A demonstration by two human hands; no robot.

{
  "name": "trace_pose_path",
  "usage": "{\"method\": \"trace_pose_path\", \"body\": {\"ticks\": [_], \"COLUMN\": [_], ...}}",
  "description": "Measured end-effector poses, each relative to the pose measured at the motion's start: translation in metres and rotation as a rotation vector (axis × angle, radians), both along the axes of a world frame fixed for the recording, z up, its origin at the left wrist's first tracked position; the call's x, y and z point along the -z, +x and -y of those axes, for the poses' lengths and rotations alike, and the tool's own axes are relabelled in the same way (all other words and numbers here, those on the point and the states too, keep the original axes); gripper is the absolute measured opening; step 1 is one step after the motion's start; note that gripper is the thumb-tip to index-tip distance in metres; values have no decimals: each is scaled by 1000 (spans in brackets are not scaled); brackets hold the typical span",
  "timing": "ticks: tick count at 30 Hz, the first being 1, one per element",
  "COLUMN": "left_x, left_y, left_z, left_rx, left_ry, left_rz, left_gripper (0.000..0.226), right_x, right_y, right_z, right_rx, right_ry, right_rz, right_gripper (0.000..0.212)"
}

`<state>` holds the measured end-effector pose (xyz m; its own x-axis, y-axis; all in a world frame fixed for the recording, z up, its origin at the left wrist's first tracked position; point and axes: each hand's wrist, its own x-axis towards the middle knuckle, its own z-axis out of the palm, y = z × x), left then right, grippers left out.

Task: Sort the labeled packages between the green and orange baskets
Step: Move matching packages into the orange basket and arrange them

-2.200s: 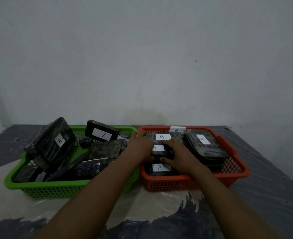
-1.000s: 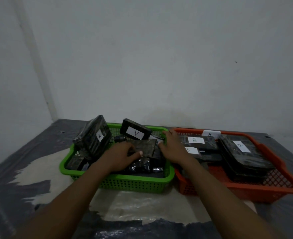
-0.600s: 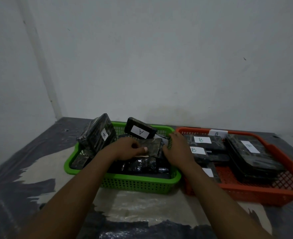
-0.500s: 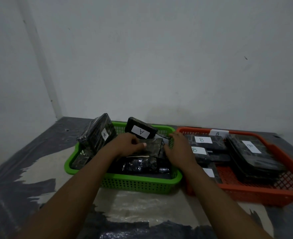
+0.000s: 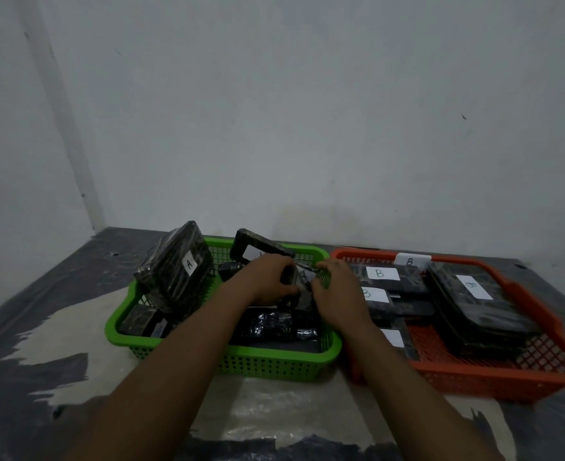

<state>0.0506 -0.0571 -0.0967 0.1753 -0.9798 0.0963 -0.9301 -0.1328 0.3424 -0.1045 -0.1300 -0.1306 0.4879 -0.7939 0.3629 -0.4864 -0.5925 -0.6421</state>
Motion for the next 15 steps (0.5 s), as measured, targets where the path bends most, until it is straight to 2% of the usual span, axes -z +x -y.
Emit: {"method": "trace_pose_path", "body": {"ticks": [3,5,11,13,15], "left_x": [-9,-17,-36,-41,-43], "left_y": [6,11,22,26,27], "left_z": [-12,-21,-47,-54,-61], "left_rx": [-20,-51,-96,-137,-154], "left_ry": [-106,-201,-382,-490,-608], "left_rz": [-66,-89,-58,-146,-321], "left_gripper": [16,21,29,33,32], "right_x": [2,2,-5,-10,-17], "right_y": [1,0,0,0,3], "right_z": [0,-1,-8,-10,-13], "right_rx": [-2,4,-11,-34,-111], "right_ry": [-29,-74,-374,-415,-361], "right_rz": [-5,-10,-139,-95,11], "right_gripper": [37,34,36,34,38]}}
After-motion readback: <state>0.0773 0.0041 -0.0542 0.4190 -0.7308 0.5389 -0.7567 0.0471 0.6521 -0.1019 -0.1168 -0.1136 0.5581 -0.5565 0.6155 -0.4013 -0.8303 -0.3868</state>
